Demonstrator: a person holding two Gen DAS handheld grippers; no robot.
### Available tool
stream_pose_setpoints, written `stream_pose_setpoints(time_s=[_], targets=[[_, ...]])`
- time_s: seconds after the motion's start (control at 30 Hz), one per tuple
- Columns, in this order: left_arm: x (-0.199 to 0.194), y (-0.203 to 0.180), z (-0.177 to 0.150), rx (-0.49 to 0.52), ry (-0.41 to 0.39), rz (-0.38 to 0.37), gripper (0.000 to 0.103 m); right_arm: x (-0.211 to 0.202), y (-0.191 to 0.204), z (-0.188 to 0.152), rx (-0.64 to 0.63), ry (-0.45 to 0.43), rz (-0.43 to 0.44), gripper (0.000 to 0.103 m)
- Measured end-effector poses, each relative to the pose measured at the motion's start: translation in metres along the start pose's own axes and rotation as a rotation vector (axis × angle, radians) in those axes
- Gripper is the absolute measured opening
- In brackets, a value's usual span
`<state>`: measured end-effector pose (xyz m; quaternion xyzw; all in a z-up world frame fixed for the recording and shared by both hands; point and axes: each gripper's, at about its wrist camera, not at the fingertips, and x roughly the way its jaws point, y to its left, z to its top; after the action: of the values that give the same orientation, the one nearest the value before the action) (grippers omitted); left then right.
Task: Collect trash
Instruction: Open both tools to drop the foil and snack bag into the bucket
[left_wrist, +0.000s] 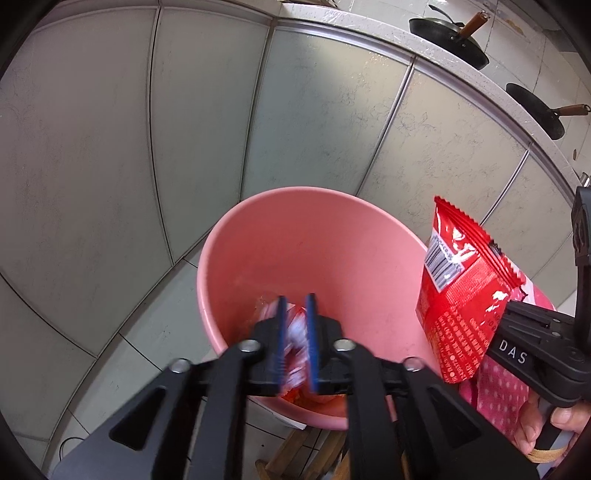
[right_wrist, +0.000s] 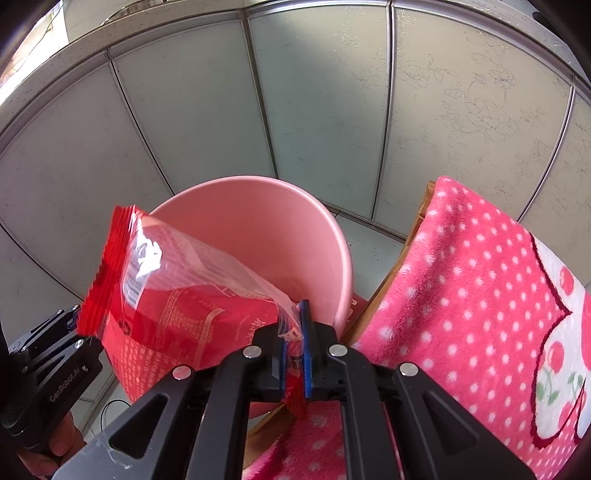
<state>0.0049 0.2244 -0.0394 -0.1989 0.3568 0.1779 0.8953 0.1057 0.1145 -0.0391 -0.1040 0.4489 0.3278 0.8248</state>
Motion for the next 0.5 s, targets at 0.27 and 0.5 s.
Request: stream_pose_setpoints(time_s=[0.27,0.5], targets=[[-0.001,-0.0002,-0.0013,-0.005,-0.003,0.001,0.028,0.006,-0.0051,0.0036,0.007,0.008,-0.007,0.01],[-0.0049,-0.0021,-0.0009,-0.005,-0.015,-0.001,0.041,0.001,-0.0085,0.0055,0.015,-0.013,-0.004,0.024]])
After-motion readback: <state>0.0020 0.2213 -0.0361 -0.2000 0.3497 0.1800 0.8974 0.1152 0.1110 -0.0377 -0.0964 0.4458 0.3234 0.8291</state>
